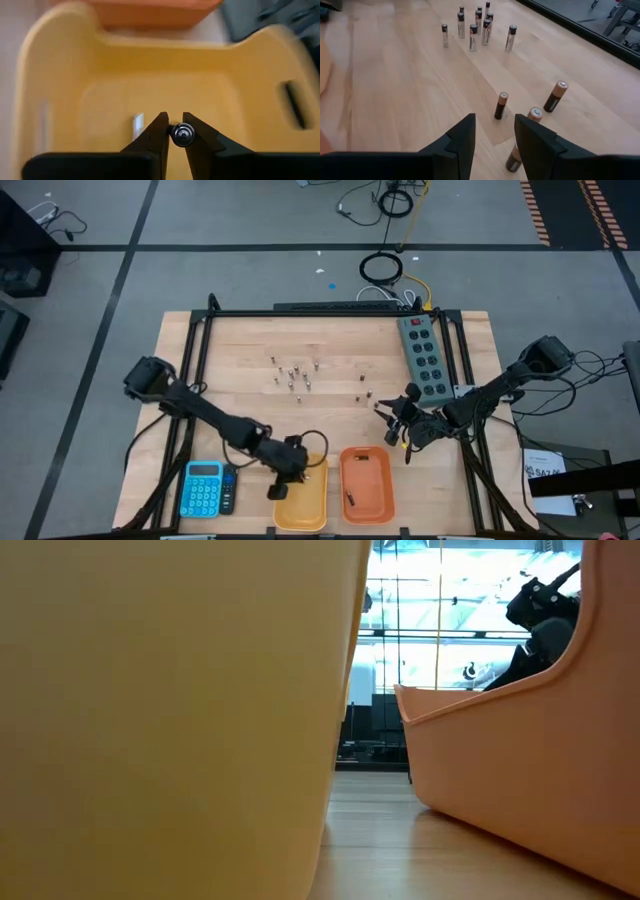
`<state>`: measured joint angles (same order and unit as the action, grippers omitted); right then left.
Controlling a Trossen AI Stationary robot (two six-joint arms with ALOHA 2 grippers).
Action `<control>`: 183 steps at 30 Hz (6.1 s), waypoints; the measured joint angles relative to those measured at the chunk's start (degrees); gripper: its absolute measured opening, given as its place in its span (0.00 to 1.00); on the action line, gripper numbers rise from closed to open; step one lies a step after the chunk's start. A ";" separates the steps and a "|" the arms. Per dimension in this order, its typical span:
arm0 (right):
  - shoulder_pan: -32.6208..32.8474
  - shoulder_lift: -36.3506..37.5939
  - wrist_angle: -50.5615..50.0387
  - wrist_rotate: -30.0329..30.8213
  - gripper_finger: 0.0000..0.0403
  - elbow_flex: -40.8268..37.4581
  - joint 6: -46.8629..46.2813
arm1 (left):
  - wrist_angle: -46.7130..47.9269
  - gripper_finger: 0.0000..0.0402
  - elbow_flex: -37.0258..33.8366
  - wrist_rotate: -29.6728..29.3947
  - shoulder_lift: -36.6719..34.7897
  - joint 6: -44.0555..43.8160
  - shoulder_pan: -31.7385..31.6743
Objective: Sort batteries
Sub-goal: Put the silver battery into the yellow bin
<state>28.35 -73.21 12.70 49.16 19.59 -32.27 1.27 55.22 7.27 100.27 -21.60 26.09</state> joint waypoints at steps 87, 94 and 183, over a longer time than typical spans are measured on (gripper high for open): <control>1.39 0.02 0.12 -0.95 0.32 0.02 2.32 | 2.37 0.41 -28.41 -25.66 -21.54 8.70 -33.07; 1.39 0.02 0.40 -1.00 0.32 0.02 2.32 | -0.82 0.41 -28.41 -24.60 -19.06 9.91 -34.17; 1.37 0.02 0.80 -0.97 0.32 0.02 1.88 | -5.40 0.15 -28.43 -27.23 -16.59 11.53 -34.34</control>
<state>29.71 -73.19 13.50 48.18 19.62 -30.39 -4.12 26.79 -19.96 83.68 -10.06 -8.25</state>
